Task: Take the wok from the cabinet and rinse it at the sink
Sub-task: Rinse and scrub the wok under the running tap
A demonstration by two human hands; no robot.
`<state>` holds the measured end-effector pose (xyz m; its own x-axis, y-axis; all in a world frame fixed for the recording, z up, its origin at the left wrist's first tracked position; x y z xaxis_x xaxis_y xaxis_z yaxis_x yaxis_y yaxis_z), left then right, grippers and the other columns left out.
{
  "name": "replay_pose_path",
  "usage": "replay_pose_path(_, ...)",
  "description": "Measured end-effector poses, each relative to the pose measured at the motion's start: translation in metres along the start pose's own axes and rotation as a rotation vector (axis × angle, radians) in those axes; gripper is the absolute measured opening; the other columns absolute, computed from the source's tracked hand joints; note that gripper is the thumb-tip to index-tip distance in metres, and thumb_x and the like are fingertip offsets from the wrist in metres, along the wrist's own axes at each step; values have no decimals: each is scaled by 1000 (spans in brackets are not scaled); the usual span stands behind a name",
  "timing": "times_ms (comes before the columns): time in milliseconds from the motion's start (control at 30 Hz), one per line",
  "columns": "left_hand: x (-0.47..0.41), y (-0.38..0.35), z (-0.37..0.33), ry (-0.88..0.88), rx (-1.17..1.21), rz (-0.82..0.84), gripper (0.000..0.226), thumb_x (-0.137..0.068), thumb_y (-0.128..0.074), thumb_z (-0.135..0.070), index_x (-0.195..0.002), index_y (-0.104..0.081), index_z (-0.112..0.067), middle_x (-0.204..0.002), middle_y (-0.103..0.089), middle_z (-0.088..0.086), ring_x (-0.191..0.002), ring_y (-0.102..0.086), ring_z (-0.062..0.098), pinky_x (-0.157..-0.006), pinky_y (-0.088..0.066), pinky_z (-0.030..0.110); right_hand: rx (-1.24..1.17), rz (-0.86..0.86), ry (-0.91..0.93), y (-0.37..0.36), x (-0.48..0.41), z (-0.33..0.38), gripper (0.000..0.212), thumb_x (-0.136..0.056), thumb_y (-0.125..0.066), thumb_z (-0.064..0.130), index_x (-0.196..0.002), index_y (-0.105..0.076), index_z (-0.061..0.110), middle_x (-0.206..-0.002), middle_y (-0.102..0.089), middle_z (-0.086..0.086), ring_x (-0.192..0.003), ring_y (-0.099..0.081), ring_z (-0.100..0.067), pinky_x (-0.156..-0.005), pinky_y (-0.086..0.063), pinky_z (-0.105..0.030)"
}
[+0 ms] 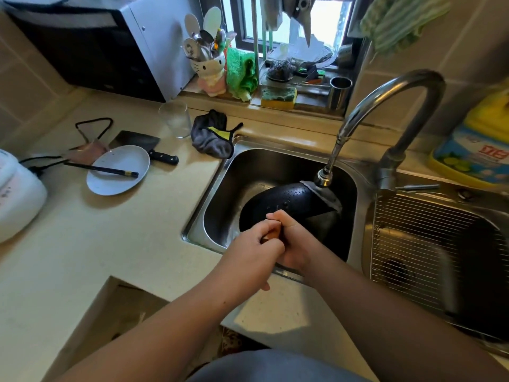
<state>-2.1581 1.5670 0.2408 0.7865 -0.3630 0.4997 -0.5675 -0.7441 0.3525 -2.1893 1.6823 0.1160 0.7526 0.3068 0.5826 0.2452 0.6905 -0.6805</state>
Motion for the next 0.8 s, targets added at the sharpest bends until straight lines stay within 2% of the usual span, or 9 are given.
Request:
replay_pose_path(100,-2,-1,-5,-42,-43,12,50,-89,-51,-21,-136,-53,-39,-111,-60,-7,-83,-65,17,-53,-59,32,-24,45,30,3,4,6,25,-75,-63,29,-59,-62,9,-56,-59,-6,-53,-58,-17,-52,-47,-28)
replay_pose_path(200,-4,-5,-16,-87,-97,4,39,-87,-52,-23,-119,-62,-42,-89,-59,-17,-73,-62,9,-55,-55,31,-31,50,52,3,13,15,25,-79,-59,28,-62,-58,8,-55,-59,-5,-51,-59,-16,-51,-47,-28)
replay_pose_path(267,-8,-7,-22,-93,-131,-12,30,-86,-52,-25,-106,-65,-44,-84,-63,-13,-69,-62,9,-55,-56,33,-41,64,62,1,19,21,27,-82,-56,27,-62,-59,9,-55,-60,-4,-50,-59,-15,-51,-47,-27)
replay_pose_path(333,-12,-10,-29,-107,-187,5,25,-87,-51,-28,-103,-65,-41,-84,-66,-7,-67,-61,11,-53,-51,30,-80,78,83,1,24,25,30,-85,-53,27,-63,-59,8,-54,-60,-4,-48,-60,-15,-49,-48,-26)
replay_pose_path(433,-16,-11,-40,-141,-260,40,23,-85,-48,-29,-98,-66,-36,-77,-65,-2,-58,-55,10,-48,-40,24,-140,126,116,4,31,30,49,-98,-39,27,-60,-64,7,-51,-61,-5,-45,-61,-15,-44,-49,-25)
replay_pose_path(500,-18,-12,-45,-151,-297,56,22,-85,-48,-29,-96,-66,-34,-75,-65,0,-56,-54,12,-48,-38,25,-156,149,135,5,35,31,52,-101,-35,28,-64,-64,5,-51,-61,-6,-46,-62,-16,-44,-50,-26)
replay_pose_path(600,-21,-13,-51,-155,-369,81,22,-86,-49,-28,-98,-66,-34,-82,-68,4,-62,-57,18,-50,-42,29,-170,115,168,7,37,31,38,-99,-39,29,-76,-56,5,-56,-60,-7,-50,-61,-16,-48,-49,-27)
replay_pose_path(667,-24,-11,-55,-180,-436,89,23,-85,-50,-26,-96,-68,-31,-84,-69,6,-67,-60,22,-54,-48,34,-200,77,168,6,35,31,29,-97,-42,29,-84,-54,5,-69,-57,-10,-61,-59,-18,-58,-45,-27)
replay_pose_path(800,-33,-2,-63,-205,-533,133,19,-83,-53,-25,-84,-69,-34,-77,-67,2,-53,-53,13,-45,-36,22,-297,3,185,1,30,32,21,-83,-54,26,-92,-55,7,-85,-48,-10,-78,-51,-20,-71,-38,-27)
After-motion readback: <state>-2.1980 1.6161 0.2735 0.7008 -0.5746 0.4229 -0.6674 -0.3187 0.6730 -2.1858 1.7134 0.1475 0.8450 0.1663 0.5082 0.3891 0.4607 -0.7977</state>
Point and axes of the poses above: each hand's wrist, its own x-axis away from the middle knuckle, its own y-axis out of the back of the hand, z = x × y, the point moved 2 cm from there along -x, towards the middle knuckle
